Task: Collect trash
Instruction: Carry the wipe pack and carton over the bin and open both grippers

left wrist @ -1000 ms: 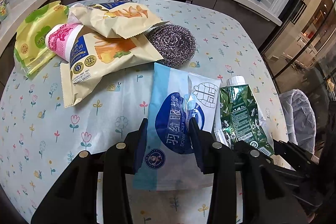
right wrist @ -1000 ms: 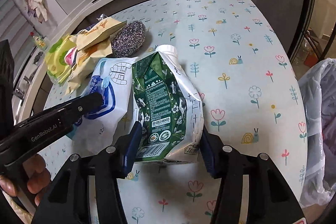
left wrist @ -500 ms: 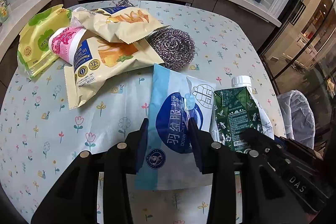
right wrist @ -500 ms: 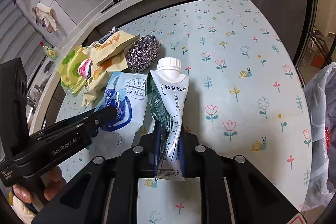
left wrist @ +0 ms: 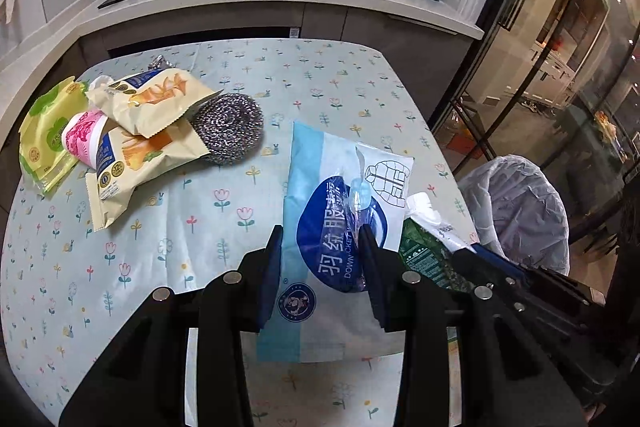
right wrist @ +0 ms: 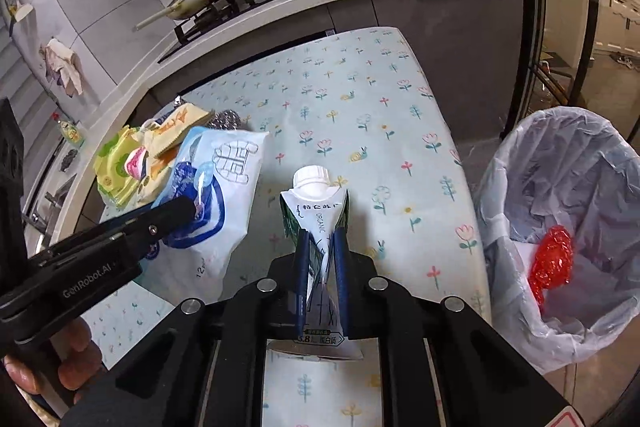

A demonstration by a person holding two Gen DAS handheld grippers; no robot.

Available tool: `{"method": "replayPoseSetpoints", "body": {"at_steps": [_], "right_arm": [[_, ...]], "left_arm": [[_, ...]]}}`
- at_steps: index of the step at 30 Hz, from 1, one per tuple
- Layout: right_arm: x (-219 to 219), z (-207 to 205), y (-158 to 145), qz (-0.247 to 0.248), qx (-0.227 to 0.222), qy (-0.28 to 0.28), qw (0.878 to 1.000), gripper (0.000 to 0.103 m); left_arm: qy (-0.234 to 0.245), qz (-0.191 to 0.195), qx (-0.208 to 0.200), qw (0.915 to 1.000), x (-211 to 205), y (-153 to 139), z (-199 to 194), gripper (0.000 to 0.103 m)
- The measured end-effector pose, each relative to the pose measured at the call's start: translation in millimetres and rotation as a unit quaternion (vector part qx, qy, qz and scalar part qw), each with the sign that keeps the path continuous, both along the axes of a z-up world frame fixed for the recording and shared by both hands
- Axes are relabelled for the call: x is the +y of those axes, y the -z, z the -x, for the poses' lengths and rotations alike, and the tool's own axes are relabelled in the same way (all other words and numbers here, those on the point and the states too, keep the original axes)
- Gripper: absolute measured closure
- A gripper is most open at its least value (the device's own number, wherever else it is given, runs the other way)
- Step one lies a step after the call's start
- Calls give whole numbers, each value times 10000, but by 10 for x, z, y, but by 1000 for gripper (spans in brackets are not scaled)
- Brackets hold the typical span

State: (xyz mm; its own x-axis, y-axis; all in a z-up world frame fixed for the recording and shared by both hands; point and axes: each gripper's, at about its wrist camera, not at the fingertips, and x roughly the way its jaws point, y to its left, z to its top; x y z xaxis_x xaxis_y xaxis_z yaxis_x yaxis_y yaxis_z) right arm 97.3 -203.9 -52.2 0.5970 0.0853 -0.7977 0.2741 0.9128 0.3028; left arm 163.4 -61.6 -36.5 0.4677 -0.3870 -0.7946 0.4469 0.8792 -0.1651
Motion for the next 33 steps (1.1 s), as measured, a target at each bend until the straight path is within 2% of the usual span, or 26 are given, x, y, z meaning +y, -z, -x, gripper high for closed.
{"method": "replayPoseSetpoints", "body": {"at_steps": [4,9,13,15,16,17,18,25,29,33], "right_arm": [[-7,103,56,162,298,-130,9993,91],[15,31,236,-100,554,-286,9980,85],[21,-92,433,-513,746,-421,9950,65],[41,-130,515,-627,802,-485,9936,67],[43,-130,523,-756,751,-529,9929,75],[48,-119,520,-901,679,-586,9919,87],[57,-107,498,-925,629,-594,9920,91],[-123,91,123,-517,98,-184,9984,93],[-470,327,-114,-330,-202,345,9987,93],[-897,594,-224,-170,-302,985,9945,93]], "left_arm": [[69,-52,50,10000,-85,34,92,67],[32,-96,111,9999,-110,76,117,67],[-14,-176,131,9998,-93,122,98,67],[-46,-228,159,9996,-73,160,81,67],[-66,-258,177,9995,-60,184,71,67],[-85,-276,193,9994,-49,201,61,67],[-103,-288,211,9993,-40,216,52,67],[-22,-235,157,9996,-146,142,65,67],[213,-147,83,9996,-398,30,143,67],[642,-47,-52,9979,-794,-105,286,67]]}}
